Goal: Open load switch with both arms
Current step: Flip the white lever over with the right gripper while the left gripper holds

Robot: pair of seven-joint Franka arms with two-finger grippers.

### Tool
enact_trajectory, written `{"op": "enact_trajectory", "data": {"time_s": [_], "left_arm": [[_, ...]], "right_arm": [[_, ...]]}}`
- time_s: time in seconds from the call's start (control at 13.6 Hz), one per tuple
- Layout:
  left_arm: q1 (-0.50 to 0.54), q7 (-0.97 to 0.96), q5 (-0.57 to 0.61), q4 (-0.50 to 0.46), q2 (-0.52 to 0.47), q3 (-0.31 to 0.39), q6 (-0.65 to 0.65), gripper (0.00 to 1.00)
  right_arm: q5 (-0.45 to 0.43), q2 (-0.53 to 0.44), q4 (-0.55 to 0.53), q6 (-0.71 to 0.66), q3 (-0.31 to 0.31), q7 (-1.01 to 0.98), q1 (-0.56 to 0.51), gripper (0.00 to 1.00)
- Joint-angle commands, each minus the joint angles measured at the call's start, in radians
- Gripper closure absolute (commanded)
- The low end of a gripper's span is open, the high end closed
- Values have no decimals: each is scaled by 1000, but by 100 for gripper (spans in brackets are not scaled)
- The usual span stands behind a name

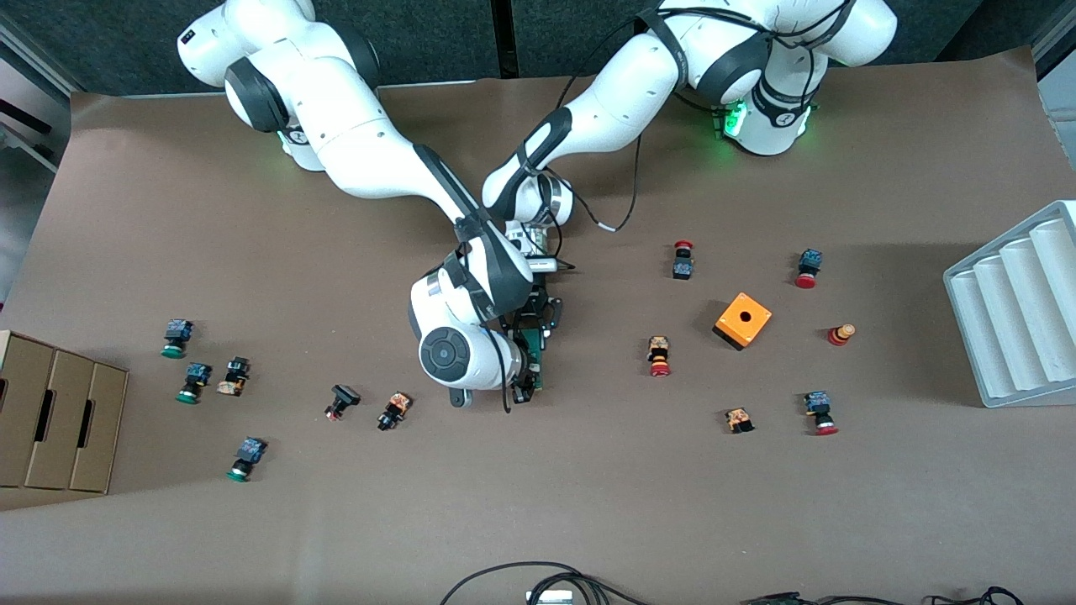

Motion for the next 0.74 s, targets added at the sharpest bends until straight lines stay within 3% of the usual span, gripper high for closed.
{"op": "enact_trajectory", "data": {"time_s": [0.0, 0.66], "left_arm": [[-5, -13, 8, 10, 17, -2, -22, 47], [-6, -13, 6, 10, 18, -2, -22, 47]], "right_arm": [[12, -47, -45, -19, -3, -9, 8, 75], [6, -96, -94, -18, -3, -10, 8, 75]]}}
